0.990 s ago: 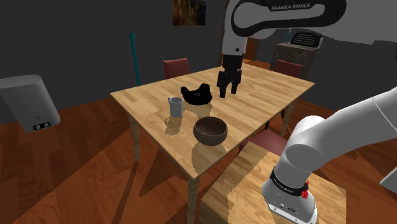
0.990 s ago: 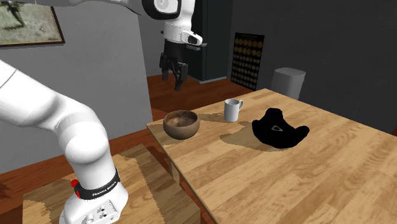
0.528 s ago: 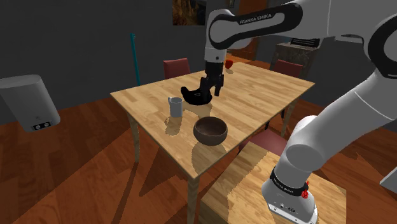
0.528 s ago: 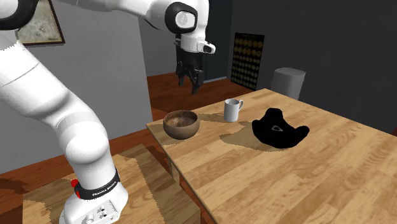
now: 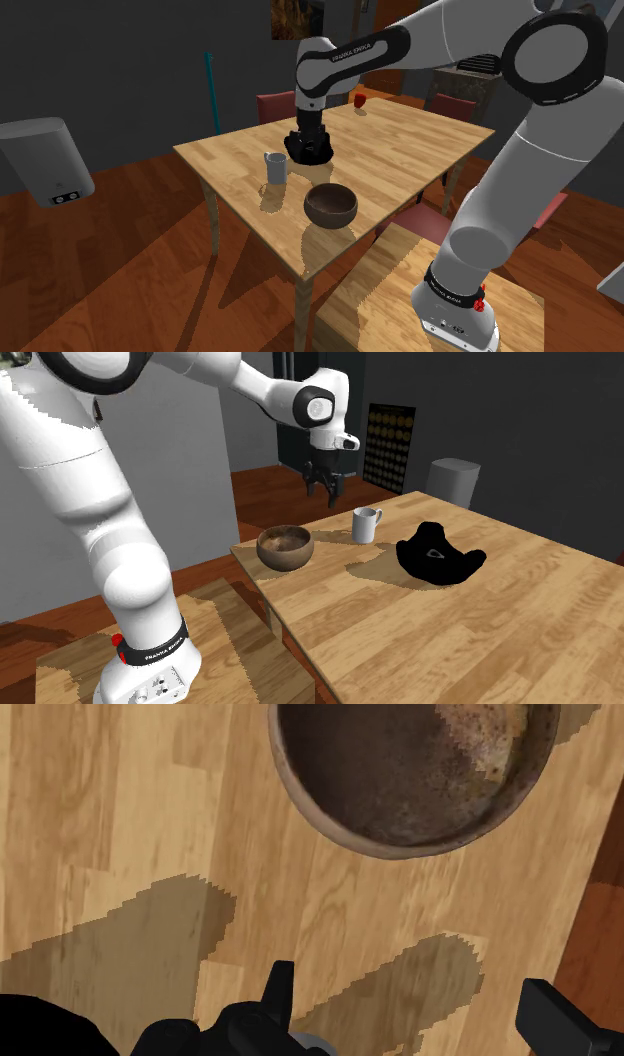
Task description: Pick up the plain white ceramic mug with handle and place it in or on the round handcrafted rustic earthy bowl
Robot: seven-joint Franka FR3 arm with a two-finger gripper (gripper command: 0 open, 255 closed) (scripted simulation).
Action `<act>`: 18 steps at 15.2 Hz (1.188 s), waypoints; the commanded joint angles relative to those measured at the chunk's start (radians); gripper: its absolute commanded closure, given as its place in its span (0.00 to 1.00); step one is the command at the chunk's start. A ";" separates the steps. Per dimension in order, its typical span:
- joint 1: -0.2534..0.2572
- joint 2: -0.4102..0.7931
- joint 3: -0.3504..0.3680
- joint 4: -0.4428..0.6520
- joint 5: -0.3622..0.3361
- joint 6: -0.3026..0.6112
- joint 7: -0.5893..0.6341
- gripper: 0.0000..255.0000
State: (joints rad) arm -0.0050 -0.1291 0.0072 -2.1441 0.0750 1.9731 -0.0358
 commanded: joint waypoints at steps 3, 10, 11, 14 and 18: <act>0.005 0.147 0.008 0.119 -0.021 0.053 0.014 0.00; 0.016 0.404 0.010 0.363 -0.064 0.105 0.034 0.00; 0.018 0.441 0.010 0.405 -0.070 0.107 0.037 0.00; 0.022 0.523 0.007 0.487 -0.082 0.118 0.042 0.00; 0.023 0.546 0.007 0.465 -0.082 0.162 0.042 0.00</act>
State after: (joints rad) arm 0.0188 0.4111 0.0149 -1.6753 -0.0072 2.1249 0.0080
